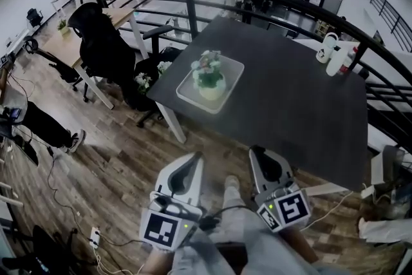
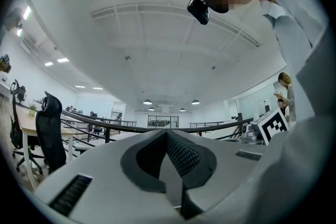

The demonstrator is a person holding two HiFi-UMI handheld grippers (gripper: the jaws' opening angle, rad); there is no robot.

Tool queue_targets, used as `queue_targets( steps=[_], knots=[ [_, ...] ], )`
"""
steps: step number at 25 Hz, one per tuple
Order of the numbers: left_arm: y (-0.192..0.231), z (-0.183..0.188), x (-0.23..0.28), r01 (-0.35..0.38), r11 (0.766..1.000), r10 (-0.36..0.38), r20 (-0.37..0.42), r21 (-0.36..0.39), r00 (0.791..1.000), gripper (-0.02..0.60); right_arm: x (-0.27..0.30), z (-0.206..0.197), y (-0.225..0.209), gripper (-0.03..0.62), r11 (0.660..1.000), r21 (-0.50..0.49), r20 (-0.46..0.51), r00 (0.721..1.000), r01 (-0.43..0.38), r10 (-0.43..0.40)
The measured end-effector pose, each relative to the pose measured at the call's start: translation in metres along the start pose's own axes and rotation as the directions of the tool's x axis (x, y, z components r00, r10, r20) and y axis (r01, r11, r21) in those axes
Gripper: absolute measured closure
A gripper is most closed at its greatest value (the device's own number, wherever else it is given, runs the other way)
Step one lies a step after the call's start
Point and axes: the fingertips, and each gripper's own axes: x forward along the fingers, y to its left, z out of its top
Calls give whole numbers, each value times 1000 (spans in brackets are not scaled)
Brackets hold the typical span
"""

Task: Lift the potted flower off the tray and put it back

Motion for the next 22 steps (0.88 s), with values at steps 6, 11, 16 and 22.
queue_targets(
  steps=[6,11,16,22],
  knots=[
    [15,-6,38,-10,1000,10,-2,-1,1000,581,31,-5,-28,591,1000,1,-17,1000,-17,17],
    [30,-13,76,-34,999,34,-16,-1,999,581,65,-10,-58,589,999,0,-35,998,-44,44],
    [49,-18,109,-68,998,68,-29,-4,997,581,104,-15,-79,583,995,-6,-57,994,-95,94],
    [69,-20,148,-116,993,116,-36,-2,993,582,148,-22,-98,535,979,-46,-97,976,-198,193]
  ],
)
